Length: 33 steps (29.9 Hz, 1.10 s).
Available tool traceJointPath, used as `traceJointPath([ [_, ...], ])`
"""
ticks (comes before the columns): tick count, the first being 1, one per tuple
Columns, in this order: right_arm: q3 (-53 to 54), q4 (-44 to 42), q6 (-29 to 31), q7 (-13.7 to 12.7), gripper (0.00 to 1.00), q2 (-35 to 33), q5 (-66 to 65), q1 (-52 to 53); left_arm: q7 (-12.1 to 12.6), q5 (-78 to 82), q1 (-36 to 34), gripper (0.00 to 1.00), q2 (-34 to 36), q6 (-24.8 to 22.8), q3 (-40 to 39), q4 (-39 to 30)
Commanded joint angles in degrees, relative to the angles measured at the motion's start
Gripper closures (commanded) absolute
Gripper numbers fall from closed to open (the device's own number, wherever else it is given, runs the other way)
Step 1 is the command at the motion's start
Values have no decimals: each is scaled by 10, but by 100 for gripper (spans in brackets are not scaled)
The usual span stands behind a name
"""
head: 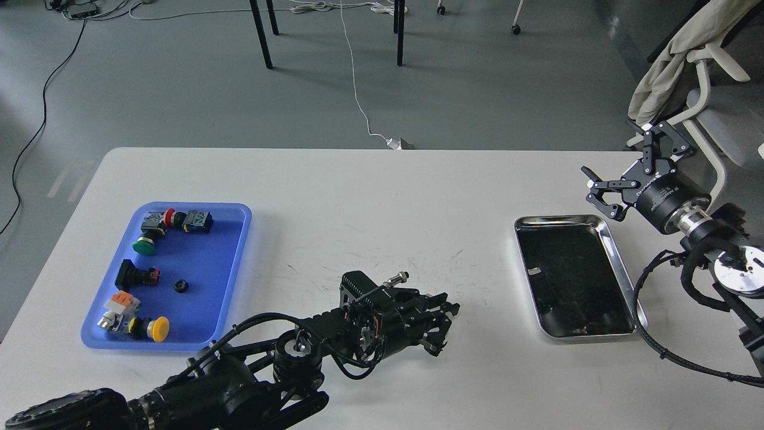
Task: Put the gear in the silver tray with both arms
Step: 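Carry the gear with the left gripper to the table center, then release the gear on the table and retract the left gripper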
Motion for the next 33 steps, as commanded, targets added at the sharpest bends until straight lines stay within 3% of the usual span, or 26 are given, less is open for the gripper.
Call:
traceJointPath([
  [1, 0, 0, 0, 0, 1, 0, 0, 0, 0, 0, 0, 42, 0, 1, -1, 0],
  [6, -1, -3, 0, 0, 1, 0, 0, 3, 0, -32, -3, 17, 0, 16, -2, -1],
  [11, -2, 0, 0, -1, 1, -3, 0, 8, 1, -55, -29, 7, 0, 16, -33, -5],
  [17, -16, 4, 0, -1, 1, -10, 0, 27, 6, -142, -83, 4, 0, 14, -116, -5],
  [23, -32, 26, 1, -1, 1, -32, 0, 32, 14, -293, -133, 3, 0, -19, -226, -5],
  [26, -37, 33, 1, -1, 1, -39, 0, 32, 33, -397, -133, 3, 51, -33, -269, -9],
  [33, -38, 39, 1, -1, 1, -41, -11, 32, 44, -671, -125, 3, 233, -36, -285, -82],
])
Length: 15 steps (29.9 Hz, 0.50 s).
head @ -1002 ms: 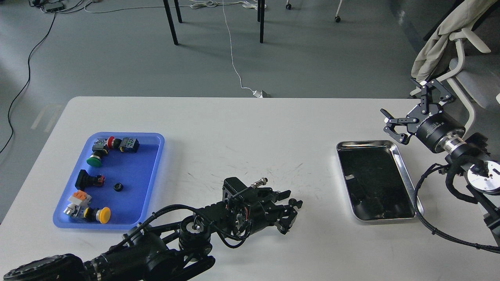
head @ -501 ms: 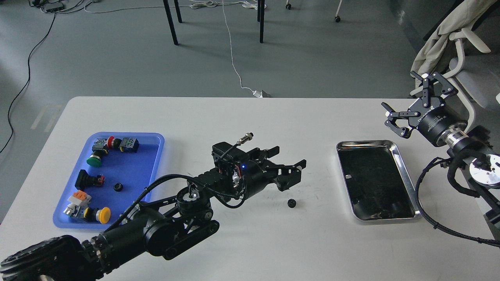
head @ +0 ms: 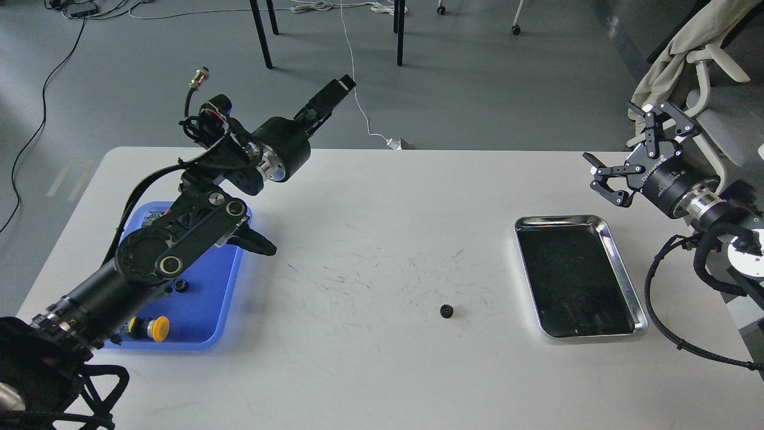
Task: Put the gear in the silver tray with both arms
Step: 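Release the gear on the table and retract the left gripper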
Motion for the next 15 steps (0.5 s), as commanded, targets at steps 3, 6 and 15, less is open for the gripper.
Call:
traceJointPath([
  [3, 0, 20, 0, 0, 1, -3, -7, 0, 4, -266, 24, 3, 138, 3, 0, -54],
  [6, 0, 47, 0, 0, 1, -23, -9, 0, -1, -381, 35, 3, 172, 2, -1, -51],
  [15, -143, 167, -36, -8, 1, -162, -199, 101, -3, -575, 59, 3, 178, 4, -1, -9],
])
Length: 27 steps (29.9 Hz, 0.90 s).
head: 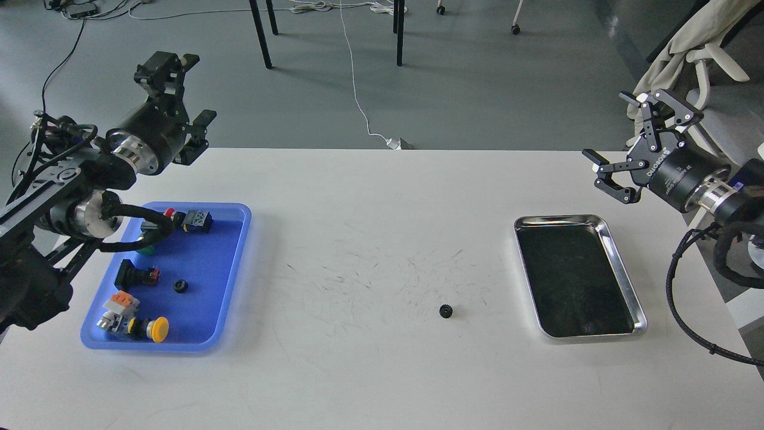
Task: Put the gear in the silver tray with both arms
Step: 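Release the gear on the table and retract the left gripper, then reach the right gripper down to the gear and grasp it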
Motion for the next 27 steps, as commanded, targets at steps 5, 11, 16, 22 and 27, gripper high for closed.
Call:
traceJointPath([
  [5, -274, 100, -14, -21, 1, -96, -147, 260, -1, -90, 12, 3, 2, 3, 0, 1],
  [11, -606, 199, -15, -41, 1, -33, -195, 482, -2, -92, 12, 3, 0, 13, 0, -1],
  [16, -739, 201, -16, -46, 1, 54, -215, 503, -3, -92, 12, 2, 0, 13, 0, -1],
  [22, -778, 136, -17, -68, 2, 160, -213, 505, -3, -92, 14, 2, 1, 13, 0, -3],
  [27, -805, 94, -17, -68, 3, 245, -208, 509, -3, -92, 19, 2, 7, 12, -2, -4],
])
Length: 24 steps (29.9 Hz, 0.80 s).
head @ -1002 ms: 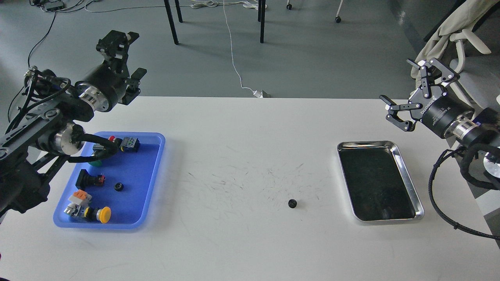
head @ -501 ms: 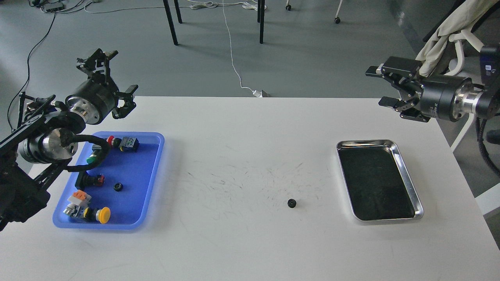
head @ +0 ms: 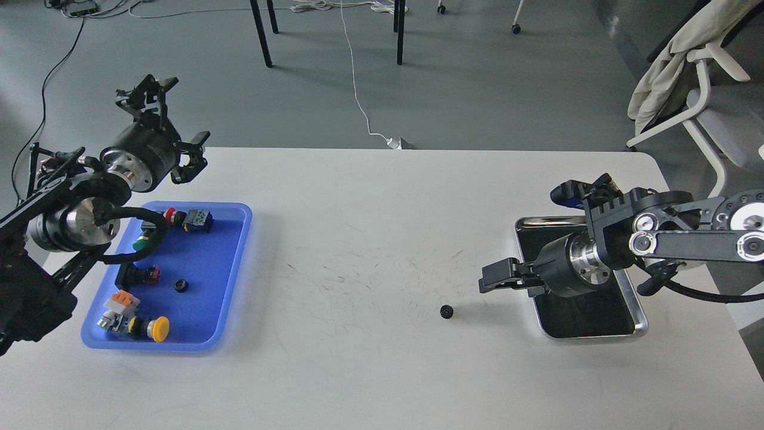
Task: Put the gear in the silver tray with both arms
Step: 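Reach the right gripper down to the gear and grasp it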
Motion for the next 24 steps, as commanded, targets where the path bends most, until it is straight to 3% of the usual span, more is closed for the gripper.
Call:
traceJointPath([
  [1, -20, -31, 0, 0, 3, 61, 4, 2, 0, 0, 2, 2, 5, -1, -1, -1],
  [14, -26, -96, 0, 0, 4, 179, 76, 2, -1, 0, 4, 2, 5, -2, -2, -2],
  [24, -58, -117, 12, 1, 8, 223, 81, 1, -4, 0, 4, 2, 5, -2, -2, -2],
])
